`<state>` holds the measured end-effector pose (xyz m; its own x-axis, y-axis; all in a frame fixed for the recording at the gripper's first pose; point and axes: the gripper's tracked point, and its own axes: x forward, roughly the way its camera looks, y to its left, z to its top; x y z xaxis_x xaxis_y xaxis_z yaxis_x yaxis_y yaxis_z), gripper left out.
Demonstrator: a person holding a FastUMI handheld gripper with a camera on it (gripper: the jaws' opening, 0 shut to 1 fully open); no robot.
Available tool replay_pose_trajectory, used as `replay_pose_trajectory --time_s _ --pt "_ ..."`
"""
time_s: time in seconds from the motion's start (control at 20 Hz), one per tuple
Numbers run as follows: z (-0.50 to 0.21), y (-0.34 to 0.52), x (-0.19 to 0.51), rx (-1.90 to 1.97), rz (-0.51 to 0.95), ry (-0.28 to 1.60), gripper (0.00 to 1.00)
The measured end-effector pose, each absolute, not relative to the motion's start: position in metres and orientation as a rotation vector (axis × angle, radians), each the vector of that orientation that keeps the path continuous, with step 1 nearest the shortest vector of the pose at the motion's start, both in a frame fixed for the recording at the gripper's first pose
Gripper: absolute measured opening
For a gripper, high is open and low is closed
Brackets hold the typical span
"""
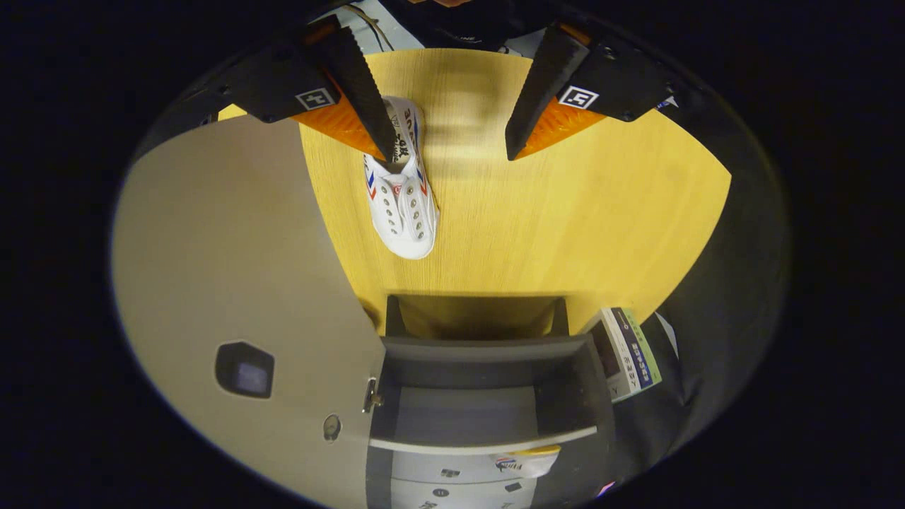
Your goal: Open the shoe cabinet door, grab the shoes and put them into the shoe cabinet, then close the shoe cabinet door.
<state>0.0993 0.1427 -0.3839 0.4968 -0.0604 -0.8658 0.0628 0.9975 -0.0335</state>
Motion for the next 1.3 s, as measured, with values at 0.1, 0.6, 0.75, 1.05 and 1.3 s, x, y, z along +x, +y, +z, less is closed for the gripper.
replay_pose_trajectory --time_s 0.1,0.6,0.75,1.05,1.3 --pt "-0.403 0.137 0.097 -0.044 -0.075 1.083 0.99" --pt "-0.456 0.139 0.107 -0.082 -0.014 1.143 0.99" --pt "-0.462 0.135 0.12 -0.085 -0.021 1.108 0.99" --pt "-0.468 0.129 0.139 -0.066 -0.058 1.058 0.83" --pt "-0.467 0.106 0.142 -0.077 -0.145 1.066 0.43"
